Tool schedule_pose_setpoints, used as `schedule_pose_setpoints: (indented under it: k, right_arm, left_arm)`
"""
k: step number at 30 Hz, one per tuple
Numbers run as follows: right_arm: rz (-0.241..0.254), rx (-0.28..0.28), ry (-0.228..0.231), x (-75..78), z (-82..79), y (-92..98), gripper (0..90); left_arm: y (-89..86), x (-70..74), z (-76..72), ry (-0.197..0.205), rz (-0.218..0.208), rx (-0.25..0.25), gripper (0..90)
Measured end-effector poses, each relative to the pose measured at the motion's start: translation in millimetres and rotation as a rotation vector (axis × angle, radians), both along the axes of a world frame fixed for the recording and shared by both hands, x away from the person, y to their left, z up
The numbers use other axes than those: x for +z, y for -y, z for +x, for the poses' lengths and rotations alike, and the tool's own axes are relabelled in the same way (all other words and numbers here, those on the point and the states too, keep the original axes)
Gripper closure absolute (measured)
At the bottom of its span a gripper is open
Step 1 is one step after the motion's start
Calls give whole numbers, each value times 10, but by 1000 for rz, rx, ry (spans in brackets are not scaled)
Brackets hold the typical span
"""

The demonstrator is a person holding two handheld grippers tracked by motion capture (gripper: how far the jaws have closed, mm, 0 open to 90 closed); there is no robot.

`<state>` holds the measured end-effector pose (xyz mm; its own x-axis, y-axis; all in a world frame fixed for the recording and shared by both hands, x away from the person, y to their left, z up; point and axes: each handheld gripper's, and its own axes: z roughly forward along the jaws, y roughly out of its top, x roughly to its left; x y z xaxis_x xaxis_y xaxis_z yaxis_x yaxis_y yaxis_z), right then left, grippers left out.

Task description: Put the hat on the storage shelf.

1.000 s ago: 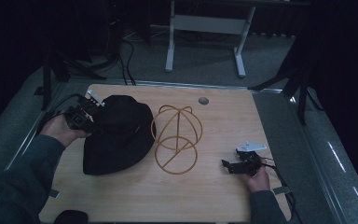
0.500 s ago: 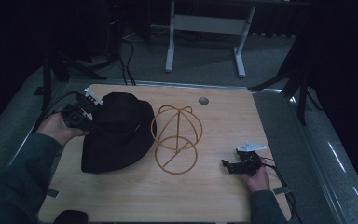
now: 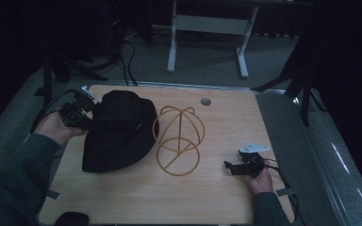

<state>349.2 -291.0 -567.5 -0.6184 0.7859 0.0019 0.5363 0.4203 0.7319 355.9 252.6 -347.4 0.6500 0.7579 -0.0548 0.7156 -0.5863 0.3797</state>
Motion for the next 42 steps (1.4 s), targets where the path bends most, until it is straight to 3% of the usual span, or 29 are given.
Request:
schedule_pose_setpoints:
  k: [30,42]
  right_arm:
    - [0,0,-1,1,0,0,144]
    - [-1,1,-1,1,0,1,144]
  left_arm:
    - [-42,204,-72,95,-84,16,854]
    - [-61,289,-104,120,-95,14,854]
